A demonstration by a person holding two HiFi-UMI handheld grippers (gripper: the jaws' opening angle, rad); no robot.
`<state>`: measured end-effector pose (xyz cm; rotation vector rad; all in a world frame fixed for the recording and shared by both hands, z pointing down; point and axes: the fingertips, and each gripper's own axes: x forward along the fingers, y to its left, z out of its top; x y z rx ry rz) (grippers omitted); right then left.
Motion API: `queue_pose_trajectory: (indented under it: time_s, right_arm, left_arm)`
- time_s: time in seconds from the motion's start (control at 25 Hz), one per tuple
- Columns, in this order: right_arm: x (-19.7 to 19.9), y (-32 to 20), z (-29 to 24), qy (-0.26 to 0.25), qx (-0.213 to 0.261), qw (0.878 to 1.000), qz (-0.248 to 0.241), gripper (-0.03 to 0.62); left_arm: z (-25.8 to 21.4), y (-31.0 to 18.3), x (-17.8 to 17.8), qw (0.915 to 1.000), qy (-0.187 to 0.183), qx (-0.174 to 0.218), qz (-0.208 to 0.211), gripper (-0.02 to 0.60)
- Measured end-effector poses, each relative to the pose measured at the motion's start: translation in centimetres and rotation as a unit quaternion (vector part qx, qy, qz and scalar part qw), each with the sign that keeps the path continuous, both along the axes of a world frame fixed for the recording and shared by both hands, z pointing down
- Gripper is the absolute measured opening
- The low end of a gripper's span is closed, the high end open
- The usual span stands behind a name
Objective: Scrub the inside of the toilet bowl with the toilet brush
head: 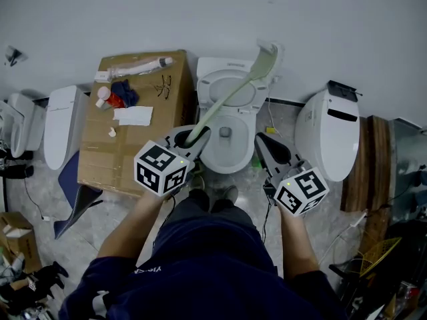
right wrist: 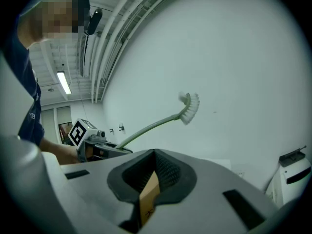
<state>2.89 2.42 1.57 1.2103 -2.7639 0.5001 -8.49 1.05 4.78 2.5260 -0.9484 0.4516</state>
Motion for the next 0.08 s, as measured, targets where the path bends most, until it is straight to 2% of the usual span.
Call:
queue_pose_trajectory:
  time_s: [0.08]
  right_arm:
    - [0.34,0.1,0.14,0.001,-0.002,1.0,0.002,0.005]
  left_arm:
    - [0.08,0.14,0.22,1.0,-0.001,-0.001,0.0,0.032]
